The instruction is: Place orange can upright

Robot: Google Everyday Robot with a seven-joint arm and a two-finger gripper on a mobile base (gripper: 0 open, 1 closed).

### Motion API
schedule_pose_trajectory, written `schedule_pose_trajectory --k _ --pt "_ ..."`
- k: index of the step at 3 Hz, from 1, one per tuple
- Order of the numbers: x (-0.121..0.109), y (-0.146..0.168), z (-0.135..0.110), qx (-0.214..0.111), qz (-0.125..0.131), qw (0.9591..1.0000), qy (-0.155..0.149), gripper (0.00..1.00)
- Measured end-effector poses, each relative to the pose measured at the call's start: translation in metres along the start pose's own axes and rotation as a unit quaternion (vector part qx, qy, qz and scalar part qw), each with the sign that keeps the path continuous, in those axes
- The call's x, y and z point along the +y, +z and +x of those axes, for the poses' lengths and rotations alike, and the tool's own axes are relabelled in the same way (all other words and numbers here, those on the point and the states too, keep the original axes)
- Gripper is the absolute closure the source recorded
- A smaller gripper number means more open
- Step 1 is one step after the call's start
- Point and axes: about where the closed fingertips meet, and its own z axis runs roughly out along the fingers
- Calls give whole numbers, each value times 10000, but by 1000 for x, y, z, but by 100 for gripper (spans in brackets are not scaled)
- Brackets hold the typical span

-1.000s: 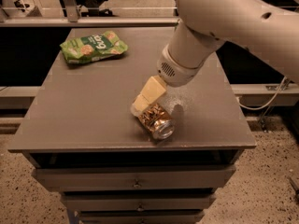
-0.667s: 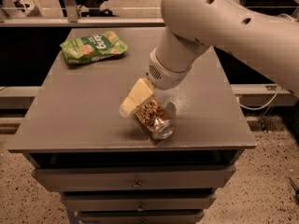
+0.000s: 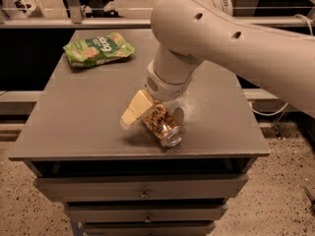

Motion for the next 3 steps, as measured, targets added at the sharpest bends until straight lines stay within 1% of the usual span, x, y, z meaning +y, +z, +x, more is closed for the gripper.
schedule_pose_trajectory --k 1,2,3 --pt "1 -2 1 23 224 9997 52 19" --pt "0 -4 1 4 362 9993 73 42" --pt "4 -15 -6 -303 383 9987 -146 65"
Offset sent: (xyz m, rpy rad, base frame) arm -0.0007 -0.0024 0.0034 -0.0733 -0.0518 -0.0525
